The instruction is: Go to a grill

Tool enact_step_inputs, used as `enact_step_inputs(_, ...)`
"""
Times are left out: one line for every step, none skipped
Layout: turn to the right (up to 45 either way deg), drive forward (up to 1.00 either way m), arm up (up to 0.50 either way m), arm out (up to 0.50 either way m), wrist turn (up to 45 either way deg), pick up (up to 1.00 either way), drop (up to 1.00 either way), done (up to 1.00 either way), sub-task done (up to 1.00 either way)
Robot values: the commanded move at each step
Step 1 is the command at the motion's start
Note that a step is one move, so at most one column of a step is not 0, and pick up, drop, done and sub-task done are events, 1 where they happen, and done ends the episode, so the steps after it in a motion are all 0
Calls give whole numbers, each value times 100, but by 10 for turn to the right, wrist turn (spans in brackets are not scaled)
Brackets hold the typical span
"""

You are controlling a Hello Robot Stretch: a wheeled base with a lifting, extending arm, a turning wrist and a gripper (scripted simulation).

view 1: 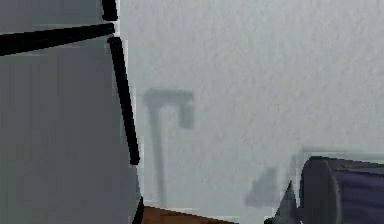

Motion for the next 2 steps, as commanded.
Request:
enact_step_inputs(450, 0, 0, 0, 0, 0, 0, 0, 0)
enact_step_inputs(0, 0, 0, 0, 0, 0, 0, 100, 0)
